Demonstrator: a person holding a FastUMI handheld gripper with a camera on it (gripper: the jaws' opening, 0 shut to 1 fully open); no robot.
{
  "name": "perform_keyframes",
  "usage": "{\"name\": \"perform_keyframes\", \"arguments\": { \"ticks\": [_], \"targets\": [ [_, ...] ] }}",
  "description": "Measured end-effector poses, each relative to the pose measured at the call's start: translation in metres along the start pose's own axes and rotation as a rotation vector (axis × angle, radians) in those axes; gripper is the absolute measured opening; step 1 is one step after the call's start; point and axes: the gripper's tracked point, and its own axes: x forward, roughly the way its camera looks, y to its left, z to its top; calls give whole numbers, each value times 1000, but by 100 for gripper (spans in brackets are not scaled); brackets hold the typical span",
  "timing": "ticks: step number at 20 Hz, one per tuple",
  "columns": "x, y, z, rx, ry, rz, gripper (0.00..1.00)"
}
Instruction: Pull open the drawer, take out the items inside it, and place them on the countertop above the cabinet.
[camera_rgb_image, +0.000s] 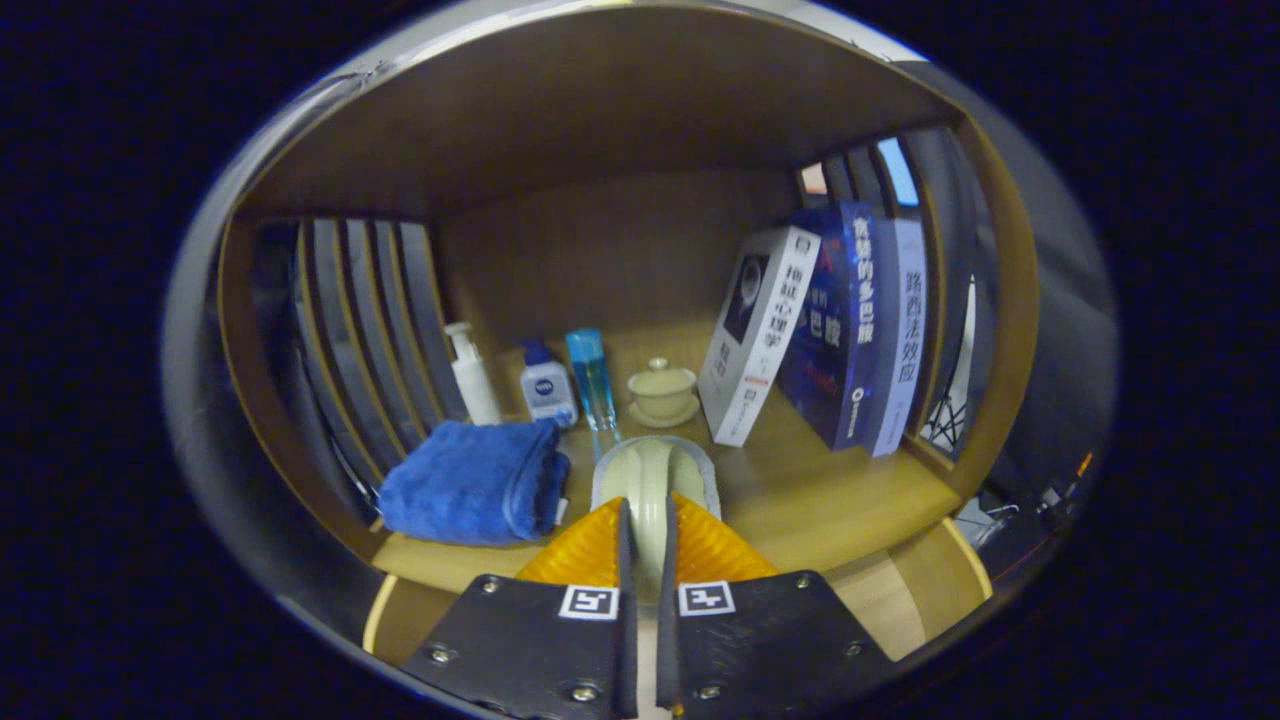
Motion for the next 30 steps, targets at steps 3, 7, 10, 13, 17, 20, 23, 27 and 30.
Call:
{"name": "perform_keyframes", "arguments": {
  "ticks": [3, 7, 10, 13, 17, 20, 23, 27, 30],
  "targets": [
    [27, 4, -6, 61, 7, 30, 8],
    [62, 8, 10, 153, -127, 128, 8],
    [82, 2, 18, 148, -166, 102, 8],
    [98, 1, 23, 99, -166, 65, 8],
    [103, 2, 25, 125, -149, 46, 8],
    [97, -6, 13, 181, -77, -4, 25],
    [71, -14, 25, 142, -135, -28, 62],
    [26, -2, 38, 124, -169, 10, 99],
    [-13, 3, 46, 122, -190, 23, 99]
  ]
}}
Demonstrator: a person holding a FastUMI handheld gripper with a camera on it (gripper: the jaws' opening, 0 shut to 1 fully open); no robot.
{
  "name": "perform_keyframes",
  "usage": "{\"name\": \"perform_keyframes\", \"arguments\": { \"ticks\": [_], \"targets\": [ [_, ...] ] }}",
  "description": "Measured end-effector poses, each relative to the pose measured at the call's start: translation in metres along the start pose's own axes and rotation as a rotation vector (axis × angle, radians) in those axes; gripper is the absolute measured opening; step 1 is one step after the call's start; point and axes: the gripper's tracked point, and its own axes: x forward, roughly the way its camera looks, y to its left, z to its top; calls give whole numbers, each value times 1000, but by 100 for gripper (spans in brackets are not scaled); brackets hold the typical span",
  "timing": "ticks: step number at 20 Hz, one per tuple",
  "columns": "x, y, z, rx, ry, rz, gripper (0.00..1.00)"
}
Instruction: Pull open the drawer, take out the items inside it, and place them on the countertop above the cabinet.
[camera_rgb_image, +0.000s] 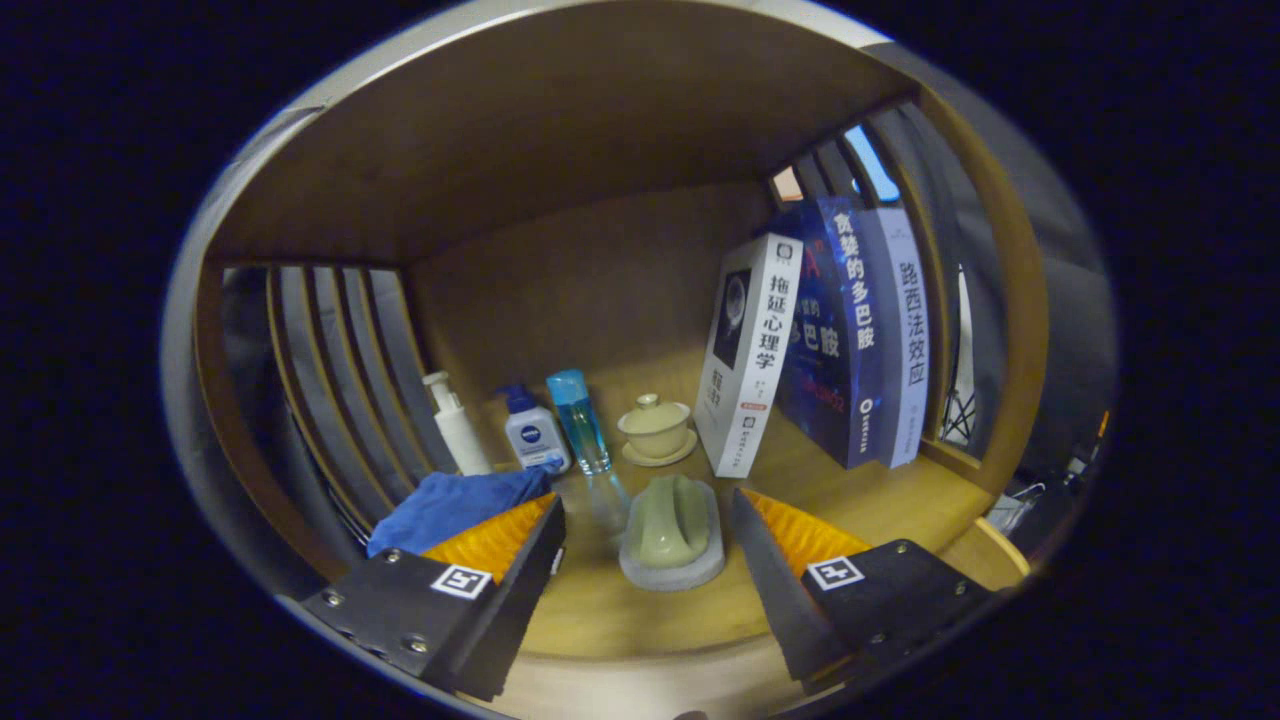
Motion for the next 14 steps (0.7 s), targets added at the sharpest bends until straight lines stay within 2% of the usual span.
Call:
{"name": "perform_keyframes", "arguments": {
  "ticks": [4, 9, 14],
  "targets": [
    [-49, 17, 15, 30, -15, 45, 99],
    [-120, 31, 39, -67, -75, 71, 99],
    [-197, 32, 31, -187, -106, 74, 99]
  ]
}}
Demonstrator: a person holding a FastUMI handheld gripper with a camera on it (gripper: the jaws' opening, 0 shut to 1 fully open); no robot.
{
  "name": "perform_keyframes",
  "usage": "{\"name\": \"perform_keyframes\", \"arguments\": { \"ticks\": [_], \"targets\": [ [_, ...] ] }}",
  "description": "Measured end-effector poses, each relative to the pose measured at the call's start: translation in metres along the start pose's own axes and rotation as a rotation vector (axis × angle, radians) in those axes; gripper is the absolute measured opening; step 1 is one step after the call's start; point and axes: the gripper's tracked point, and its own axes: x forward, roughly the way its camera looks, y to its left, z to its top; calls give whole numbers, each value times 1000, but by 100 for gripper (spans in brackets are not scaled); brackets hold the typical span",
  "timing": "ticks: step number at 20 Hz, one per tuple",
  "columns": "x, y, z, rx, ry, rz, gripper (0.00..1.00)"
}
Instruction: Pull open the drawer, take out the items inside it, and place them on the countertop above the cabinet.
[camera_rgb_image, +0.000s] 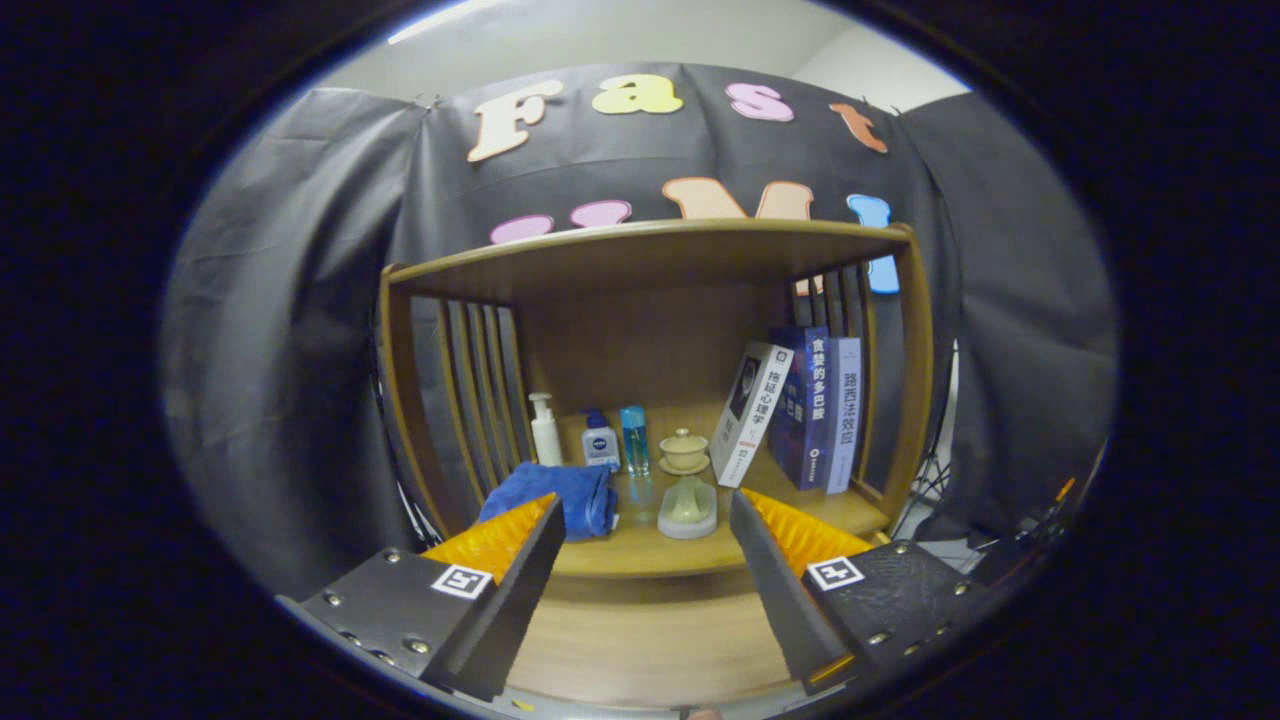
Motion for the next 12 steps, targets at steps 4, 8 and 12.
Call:
{"name": "perform_keyframes", "arguments": {
  "ticks": [4, 8, 12],
  "targets": [
    [-50, 11, -23, -77, -5, 34, 99],
    [-94, 16, -57, -93, -22, 32, 98],
    [-120, 17, -106, -15, 10, 34, 99]
  ]
}}
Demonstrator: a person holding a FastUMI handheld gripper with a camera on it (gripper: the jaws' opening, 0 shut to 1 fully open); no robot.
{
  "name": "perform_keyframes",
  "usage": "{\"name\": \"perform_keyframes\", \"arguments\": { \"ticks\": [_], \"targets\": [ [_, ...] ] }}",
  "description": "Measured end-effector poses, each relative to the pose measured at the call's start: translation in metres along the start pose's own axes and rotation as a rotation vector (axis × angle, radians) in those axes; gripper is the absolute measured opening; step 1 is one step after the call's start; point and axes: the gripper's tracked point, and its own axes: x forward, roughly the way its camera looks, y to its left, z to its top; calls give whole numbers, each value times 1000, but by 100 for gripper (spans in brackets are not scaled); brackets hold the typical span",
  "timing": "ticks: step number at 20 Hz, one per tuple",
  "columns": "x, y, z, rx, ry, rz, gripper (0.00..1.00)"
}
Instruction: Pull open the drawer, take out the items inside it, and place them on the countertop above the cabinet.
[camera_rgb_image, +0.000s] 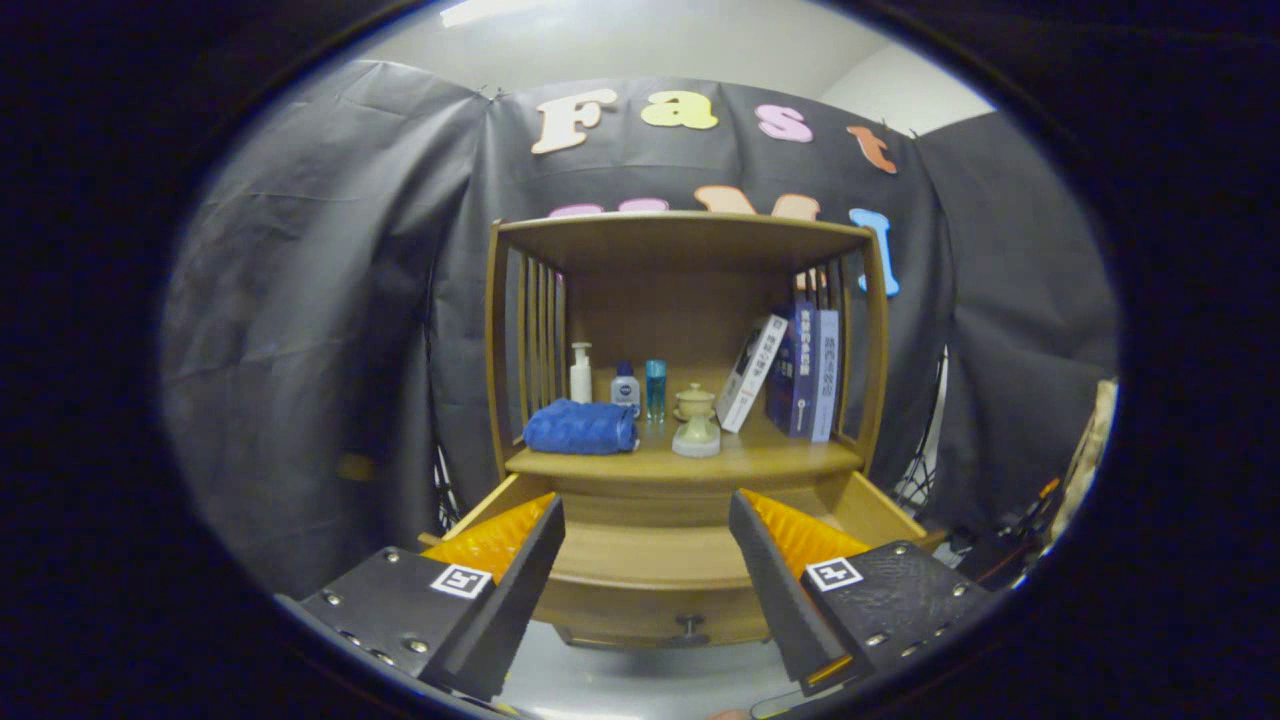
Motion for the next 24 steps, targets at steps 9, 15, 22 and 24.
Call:
{"name": "perform_keyframes", "arguments": {
  "ticks": [9, 15, 22, 24],
  "targets": [
    [-1, -35, -68, 40, 26, -86, 99],
    [23, -33, -112, 66, 93, -74, 99],
    [61, -47, -146, 52, 103, -93, 99],
    [68, -49, -146, 48, 51, -91, 99]
  ]
}}
